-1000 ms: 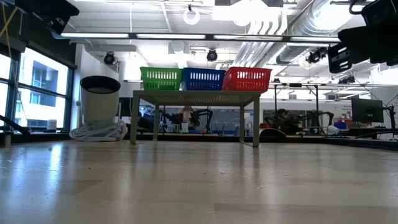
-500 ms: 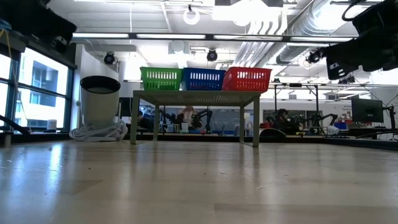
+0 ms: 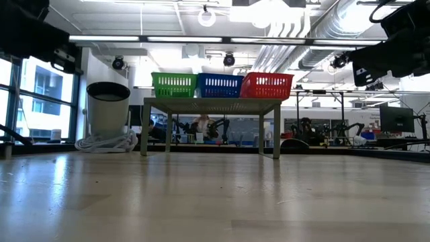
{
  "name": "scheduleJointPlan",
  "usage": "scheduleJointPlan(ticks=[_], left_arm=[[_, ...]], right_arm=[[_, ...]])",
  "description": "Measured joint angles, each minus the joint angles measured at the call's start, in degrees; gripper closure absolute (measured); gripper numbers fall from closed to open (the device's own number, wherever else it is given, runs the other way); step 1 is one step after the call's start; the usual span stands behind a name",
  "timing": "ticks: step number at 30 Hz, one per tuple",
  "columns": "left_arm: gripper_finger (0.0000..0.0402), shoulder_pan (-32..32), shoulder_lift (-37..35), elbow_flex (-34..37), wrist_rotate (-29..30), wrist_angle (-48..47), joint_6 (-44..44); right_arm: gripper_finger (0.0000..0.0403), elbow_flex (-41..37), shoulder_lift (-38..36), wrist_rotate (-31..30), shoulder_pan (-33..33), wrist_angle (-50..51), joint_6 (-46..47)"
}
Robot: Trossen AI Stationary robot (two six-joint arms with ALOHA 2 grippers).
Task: Pick & Place Office Desk Supplies
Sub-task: Return to Home Position
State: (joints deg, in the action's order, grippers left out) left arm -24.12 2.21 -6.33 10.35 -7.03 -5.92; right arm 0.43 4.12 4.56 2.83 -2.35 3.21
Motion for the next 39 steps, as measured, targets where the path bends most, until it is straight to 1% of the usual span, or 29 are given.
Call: scheduleJointPlan(ticks=[6,9,13,16,19,21,26,29,34,39], left_arm=[[0.0401,0.0,-0.1,5.6,-0.3,9.8,1.8],[0.0401,0.0,0.2,5.6,-0.4,10.9,2.5],[0.0401,1.3,0.2,5.7,-0.2,12.8,6.1],[0.0401,4.5,0.3,5.7,-0.1,13.5,6.5],[0.0401,9.1,1.0,5.8,-1.1,12.6,4.9],[0.0401,12.3,1.4,5.8,-3.6,11.5,3.5],[0.0401,19.4,1.3,5.8,-12.5,11.4,2.6],[0.0401,22.8,1.3,5.8,-15.0,11.3,1.5],[0.0401,26.1,1.3,5.9,-16.5,8.9,-0.3],[0.0401,26.8,1.3,5.9,-16.0,8.3,-3.1]], right_arm=[[0.0398,0.0,0.0,0.0,0.0,0.0,0.0],[0.0399,0.0,0.0,0.0,0.0,0.0,0.0],[0.0399,0.0,0.0,0.0,0.0,0.0,0.0],[0.0399,-0.1,0.0,0.0,0.0,0.0,0.0],[0.0399,-0.1,0.0,0.0,0.0,0.0,0.0],[0.0399,-0.1,0.0,0.0,0.0,0.0,0.0],[0.0399,-0.1,0.0,0.0,0.0,0.0,0.0],[0.0399,-0.1,0.0,0.0,0.0,0.0,0.0],[0.0399,-0.1,0.0,0.0,0.0,0.0,0.0],[0.0399,-0.1,0.0,0.0,0.0,0.0,0.0]])
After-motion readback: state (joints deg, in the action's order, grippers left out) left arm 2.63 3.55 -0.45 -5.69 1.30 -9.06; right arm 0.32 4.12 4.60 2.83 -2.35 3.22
